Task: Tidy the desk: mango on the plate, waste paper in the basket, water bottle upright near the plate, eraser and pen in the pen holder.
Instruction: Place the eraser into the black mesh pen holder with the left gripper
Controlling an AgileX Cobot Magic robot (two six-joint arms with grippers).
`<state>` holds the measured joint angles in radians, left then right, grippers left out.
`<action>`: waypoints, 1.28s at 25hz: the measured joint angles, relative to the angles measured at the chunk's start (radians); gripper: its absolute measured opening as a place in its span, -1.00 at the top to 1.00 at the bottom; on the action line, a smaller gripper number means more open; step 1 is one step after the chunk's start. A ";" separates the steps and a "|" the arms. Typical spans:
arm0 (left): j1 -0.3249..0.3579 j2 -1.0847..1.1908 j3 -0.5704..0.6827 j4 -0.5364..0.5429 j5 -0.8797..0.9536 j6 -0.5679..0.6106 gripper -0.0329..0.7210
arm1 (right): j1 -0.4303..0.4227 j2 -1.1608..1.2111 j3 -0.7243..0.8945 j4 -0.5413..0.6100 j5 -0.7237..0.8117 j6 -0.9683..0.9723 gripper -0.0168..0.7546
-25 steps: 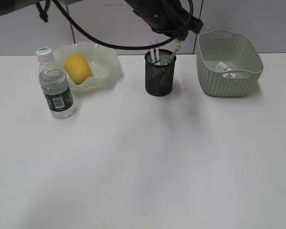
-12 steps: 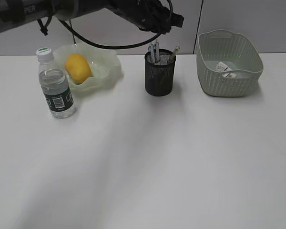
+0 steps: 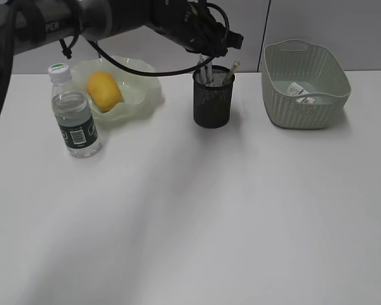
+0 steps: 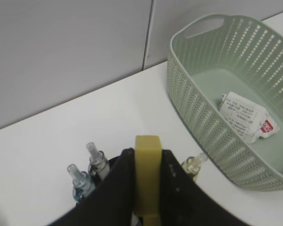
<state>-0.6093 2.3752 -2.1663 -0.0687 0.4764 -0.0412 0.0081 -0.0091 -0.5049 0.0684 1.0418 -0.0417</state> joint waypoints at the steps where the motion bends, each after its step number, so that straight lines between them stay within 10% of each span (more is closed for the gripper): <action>1: 0.000 0.003 0.000 0.000 0.001 0.000 0.62 | 0.000 0.000 0.000 0.000 0.000 0.000 -0.09; 24: 0.002 0.063 0.000 0.003 0.038 0.000 0.62 | 0.000 0.000 0.000 0.000 -0.001 0.000 -0.09; 32: 0.005 0.063 0.000 0.002 0.039 0.000 -0.30 | 0.000 0.000 0.000 0.000 -0.001 0.001 -0.09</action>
<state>-0.6039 2.4378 -2.1663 -0.0671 0.5152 -0.0412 0.0081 -0.0091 -0.5049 0.0684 1.0409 -0.0407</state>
